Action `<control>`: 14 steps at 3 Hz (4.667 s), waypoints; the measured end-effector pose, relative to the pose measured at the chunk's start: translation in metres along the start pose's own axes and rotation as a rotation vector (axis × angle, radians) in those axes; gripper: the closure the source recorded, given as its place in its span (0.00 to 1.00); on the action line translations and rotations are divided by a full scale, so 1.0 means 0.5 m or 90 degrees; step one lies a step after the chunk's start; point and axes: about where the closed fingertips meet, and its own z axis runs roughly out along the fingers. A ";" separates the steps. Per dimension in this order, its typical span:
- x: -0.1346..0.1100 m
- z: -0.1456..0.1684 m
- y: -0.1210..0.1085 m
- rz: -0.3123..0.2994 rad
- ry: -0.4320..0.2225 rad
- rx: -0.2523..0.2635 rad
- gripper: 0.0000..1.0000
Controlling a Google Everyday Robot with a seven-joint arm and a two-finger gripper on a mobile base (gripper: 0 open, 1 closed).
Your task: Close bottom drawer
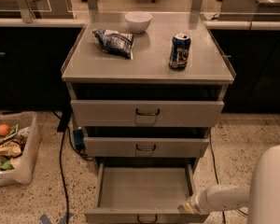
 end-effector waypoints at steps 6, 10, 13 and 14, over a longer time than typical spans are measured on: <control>0.111 0.156 0.036 0.051 0.075 -0.041 1.00; 0.053 0.186 0.002 0.051 0.048 -0.031 1.00; 0.025 0.222 -0.016 0.035 0.040 -0.036 1.00; -0.041 0.258 -0.043 0.011 0.026 -0.021 1.00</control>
Offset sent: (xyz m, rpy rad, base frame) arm -0.0401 0.0065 -0.0049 0.0213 0.1016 -0.0531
